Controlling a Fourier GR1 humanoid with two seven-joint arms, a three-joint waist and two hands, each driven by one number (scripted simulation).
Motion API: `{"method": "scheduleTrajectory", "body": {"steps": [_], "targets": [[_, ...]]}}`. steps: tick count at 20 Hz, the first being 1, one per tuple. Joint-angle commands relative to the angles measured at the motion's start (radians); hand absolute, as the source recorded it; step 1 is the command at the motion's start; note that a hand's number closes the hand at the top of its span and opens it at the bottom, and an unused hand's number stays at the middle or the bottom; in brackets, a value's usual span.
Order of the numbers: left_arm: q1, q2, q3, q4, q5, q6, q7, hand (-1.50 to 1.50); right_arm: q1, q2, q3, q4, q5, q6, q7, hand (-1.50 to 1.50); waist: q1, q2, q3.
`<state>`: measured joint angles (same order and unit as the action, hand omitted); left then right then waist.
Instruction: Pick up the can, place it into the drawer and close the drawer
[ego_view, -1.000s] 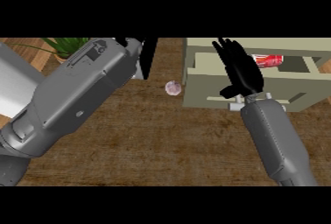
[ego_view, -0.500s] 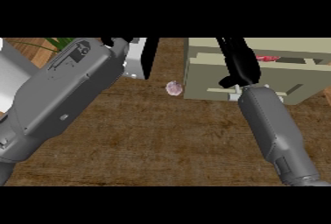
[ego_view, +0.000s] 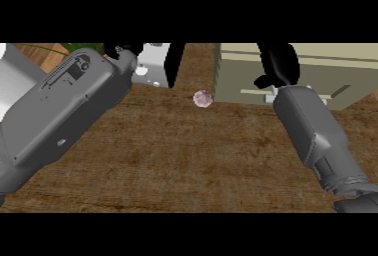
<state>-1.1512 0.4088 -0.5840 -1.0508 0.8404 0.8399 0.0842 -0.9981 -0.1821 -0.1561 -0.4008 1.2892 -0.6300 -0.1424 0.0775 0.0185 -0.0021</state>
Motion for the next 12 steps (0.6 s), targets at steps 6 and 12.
{"method": "scheduleTrajectory", "body": {"steps": [6, 12], "targets": [[0.021, 0.015, 0.009, -0.068, -0.024, 0.013, 0.032, -1.5, -0.148, -0.035, -0.026, 0.143, 0.028, -0.05, 0.046, -1.5, 0.019, 0.014, 0.004], [0.009, 0.033, 0.002, -0.098, -0.039, 0.028, 0.07, -1.5, -0.194, -0.063, -0.043, 0.18, 0.024, -0.043, 0.069, -1.5, 0.035, 0.016, 0.005]]}}
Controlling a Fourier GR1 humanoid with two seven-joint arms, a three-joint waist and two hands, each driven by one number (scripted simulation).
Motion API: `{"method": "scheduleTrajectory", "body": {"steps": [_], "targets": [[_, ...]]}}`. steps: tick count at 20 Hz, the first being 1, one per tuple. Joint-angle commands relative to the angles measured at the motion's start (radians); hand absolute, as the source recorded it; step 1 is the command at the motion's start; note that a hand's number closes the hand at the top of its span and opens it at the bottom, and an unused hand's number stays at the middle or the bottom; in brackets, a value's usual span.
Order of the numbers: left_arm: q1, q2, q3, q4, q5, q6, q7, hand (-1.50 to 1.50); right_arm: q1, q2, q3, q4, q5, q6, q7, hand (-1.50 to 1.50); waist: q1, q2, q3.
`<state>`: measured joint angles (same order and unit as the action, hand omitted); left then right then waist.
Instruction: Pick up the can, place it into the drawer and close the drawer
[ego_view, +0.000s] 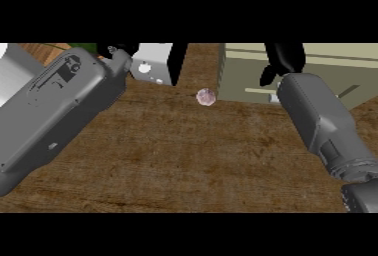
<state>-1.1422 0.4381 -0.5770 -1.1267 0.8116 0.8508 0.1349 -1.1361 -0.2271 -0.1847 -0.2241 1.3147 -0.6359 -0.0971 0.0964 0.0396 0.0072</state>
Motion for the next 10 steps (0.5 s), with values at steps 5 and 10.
{"method": "scheduleTrajectory", "body": {"steps": [5, 10], "targets": [[0.042, 0.011, 0.0, -0.062, -0.005, -0.012, 0.013, -1.5, -0.107, -0.005, -0.082, 0.028, -0.09, 0.084, -0.1, -1.5, 0.031, 0.003, -0.003], [0.052, 0.043, 0.011, -0.091, -0.003, -0.007, 0.029, -1.5, -0.107, 0.043, -0.282, 0.011, -0.312, 0.172, -0.236, -1.5, 0.019, -0.012, 0.001]]}}
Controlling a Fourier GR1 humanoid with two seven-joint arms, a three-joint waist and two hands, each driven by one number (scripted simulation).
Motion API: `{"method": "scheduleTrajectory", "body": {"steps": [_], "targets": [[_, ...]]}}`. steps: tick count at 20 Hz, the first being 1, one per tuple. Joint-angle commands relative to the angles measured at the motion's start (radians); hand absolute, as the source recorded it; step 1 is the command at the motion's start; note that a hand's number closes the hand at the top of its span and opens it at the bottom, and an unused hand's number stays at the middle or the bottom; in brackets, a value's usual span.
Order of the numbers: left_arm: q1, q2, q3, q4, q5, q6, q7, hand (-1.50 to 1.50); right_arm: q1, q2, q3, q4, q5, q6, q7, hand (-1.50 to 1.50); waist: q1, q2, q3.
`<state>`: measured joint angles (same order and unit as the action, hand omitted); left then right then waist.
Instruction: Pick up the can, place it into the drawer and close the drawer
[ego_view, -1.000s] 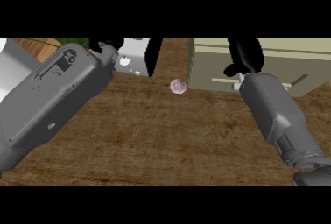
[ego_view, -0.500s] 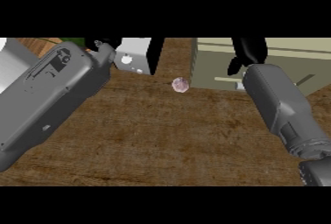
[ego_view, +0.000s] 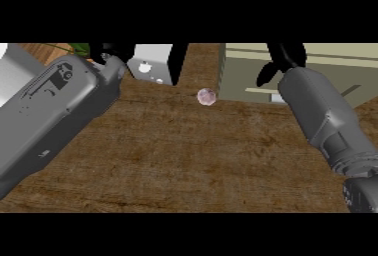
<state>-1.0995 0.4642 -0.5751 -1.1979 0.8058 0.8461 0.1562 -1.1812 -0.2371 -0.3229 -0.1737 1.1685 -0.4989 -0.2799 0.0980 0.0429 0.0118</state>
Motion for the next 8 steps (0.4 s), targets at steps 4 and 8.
{"method": "scheduleTrajectory", "body": {"steps": [4, 8], "targets": [[0.037, 0.021, -0.006, -0.05, -0.001, -0.006, 0.019, -1.5, -0.059, 0.027, -0.247, -0.031, -0.27, 0.113, -0.109, -1.5, 0.025, -0.012, -0.005], [0.023, 0.014, -0.006, -0.048, -0.021, 0.022, 0.025, -1.5, -0.077, 0.02, -0.277, -0.021, -0.299, 0.156, -0.139, -1.5, 0.011, -0.009, -0.007]]}}
